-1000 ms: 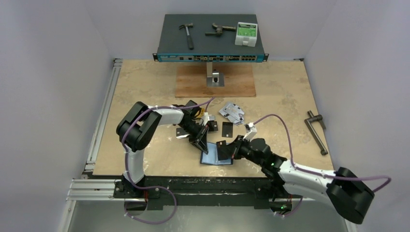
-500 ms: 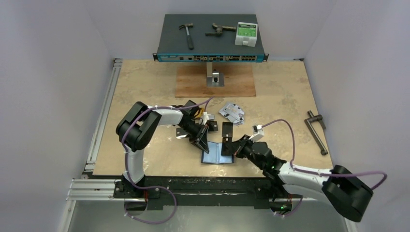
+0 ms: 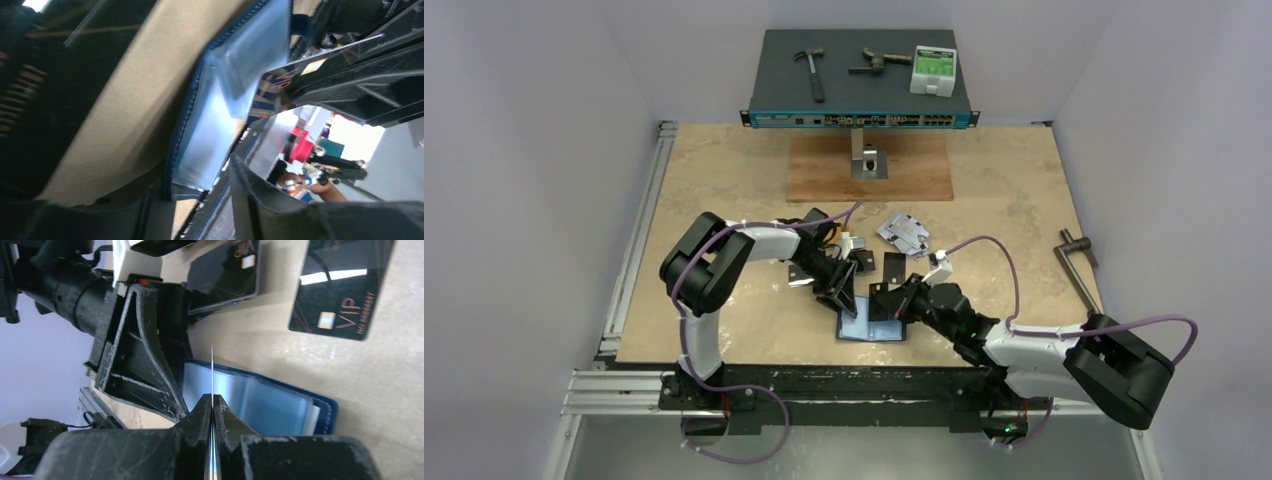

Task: Put the credit cards into the card holder
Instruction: Insert the credit card into the card holder.

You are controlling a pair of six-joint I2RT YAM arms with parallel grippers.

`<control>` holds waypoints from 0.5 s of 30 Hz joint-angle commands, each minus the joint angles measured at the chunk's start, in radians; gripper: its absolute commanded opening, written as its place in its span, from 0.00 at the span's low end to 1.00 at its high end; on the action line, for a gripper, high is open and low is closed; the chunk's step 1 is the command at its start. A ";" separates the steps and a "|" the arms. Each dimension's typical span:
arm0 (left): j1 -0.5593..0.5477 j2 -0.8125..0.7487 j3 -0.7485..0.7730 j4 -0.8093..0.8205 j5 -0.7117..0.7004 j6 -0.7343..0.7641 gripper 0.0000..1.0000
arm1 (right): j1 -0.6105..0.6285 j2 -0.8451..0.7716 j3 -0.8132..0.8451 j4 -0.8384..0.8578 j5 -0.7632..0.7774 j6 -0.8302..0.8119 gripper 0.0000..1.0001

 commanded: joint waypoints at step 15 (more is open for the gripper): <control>-0.007 -0.282 0.090 -0.338 -0.169 0.391 1.00 | 0.012 0.063 0.066 -0.061 -0.063 -0.029 0.00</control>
